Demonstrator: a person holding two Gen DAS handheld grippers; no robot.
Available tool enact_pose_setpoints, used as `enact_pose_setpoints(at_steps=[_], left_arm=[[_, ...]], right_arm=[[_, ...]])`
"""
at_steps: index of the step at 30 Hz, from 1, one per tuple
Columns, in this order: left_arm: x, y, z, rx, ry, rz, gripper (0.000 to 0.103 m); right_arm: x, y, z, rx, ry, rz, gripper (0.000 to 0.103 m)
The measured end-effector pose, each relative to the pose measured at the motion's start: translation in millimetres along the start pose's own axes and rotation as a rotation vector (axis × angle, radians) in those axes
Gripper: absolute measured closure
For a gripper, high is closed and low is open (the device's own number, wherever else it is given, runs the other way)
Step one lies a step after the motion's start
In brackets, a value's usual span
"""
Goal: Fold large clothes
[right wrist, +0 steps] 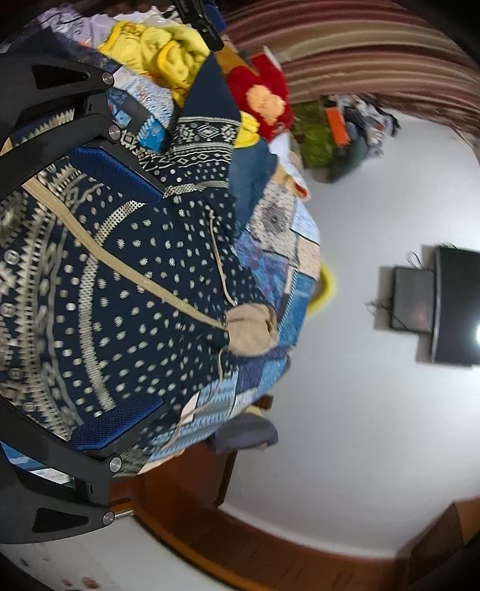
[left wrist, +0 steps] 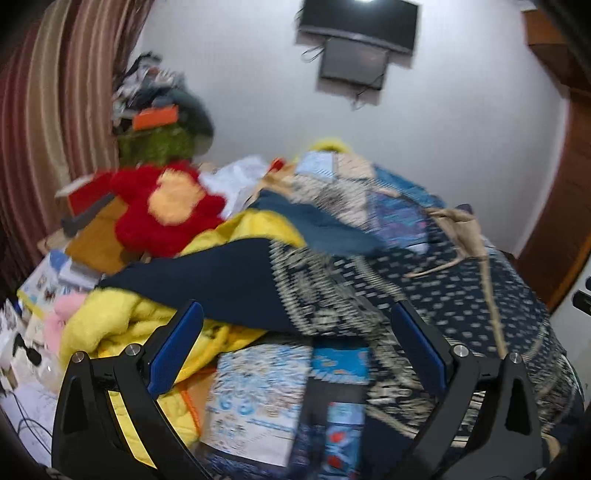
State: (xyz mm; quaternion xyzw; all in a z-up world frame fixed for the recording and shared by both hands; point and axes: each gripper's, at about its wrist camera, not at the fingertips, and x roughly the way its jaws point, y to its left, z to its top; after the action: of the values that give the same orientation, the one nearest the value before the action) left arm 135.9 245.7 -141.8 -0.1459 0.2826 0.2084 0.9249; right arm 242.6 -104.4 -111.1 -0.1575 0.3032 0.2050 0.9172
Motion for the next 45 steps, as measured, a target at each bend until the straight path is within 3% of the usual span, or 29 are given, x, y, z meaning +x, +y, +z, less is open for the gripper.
enact_pose_setpoints(at_steps=[3, 9, 14, 16, 18, 21, 24, 26, 28, 32, 34, 38, 40, 45], left_arm=[[35, 24, -3, -0.048, 0.085, 0.004, 0.001], [93, 49, -9, -0.112, 0.255, -0.050, 0.017], [136, 74, -20, -0.261, 0.363, -0.093, 0.033], [144, 84, -23, -0.319, 0.390, -0.092, 0.035], [148, 94, -24, -0.366, 0.380, -0.091, 0.039], [149, 103, -18, -0.385, 0.355, -0.056, 0.055], [148, 109, -8, -0.431, 0.338, -0.088, 0.057], [148, 113, 0, -0.421, 0.306, -0.062, 0.057], [155, 113, 8, -0.382, 0.288, -0.001, 0.058], [163, 102, 18, -0.291, 0.270, 0.100, 0.074], [155, 89, 25, -0.205, 0.248, 0.165, 0.080], [132, 63, 43, -0.115, 0.185, 0.221, 0.092], [118, 50, 57, -0.084, 0.134, 0.189, 0.098], [85, -9, 99, 0.067, -0.001, 0.096, 0.099]], right_arm=[[38, 0, 6, -0.037, 0.063, 0.018, 0.000], [104, -2, 9, -0.067, 0.171, 0.049, 0.001], [142, -5, 5, -0.056, 0.227, 0.073, 0.003], [153, -3, 3, -0.062, 0.245, 0.083, 0.006], [163, -2, 2, -0.064, 0.264, 0.085, 0.007], [172, -1, -2, -0.065, 0.283, 0.102, 0.009], [178, -1, -6, -0.060, 0.302, 0.107, 0.009], [178, -1, -7, -0.055, 0.307, 0.108, 0.009], [177, -3, -7, -0.047, 0.303, 0.108, 0.009], [170, -9, -5, -0.011, 0.304, 0.116, 0.009], [164, -13, -3, 0.004, 0.302, 0.121, 0.009], [145, -26, 0, 0.029, 0.283, 0.110, 0.009], [135, -34, 1, 0.047, 0.272, 0.103, 0.009], [110, -53, 2, 0.088, 0.243, 0.098, 0.009]])
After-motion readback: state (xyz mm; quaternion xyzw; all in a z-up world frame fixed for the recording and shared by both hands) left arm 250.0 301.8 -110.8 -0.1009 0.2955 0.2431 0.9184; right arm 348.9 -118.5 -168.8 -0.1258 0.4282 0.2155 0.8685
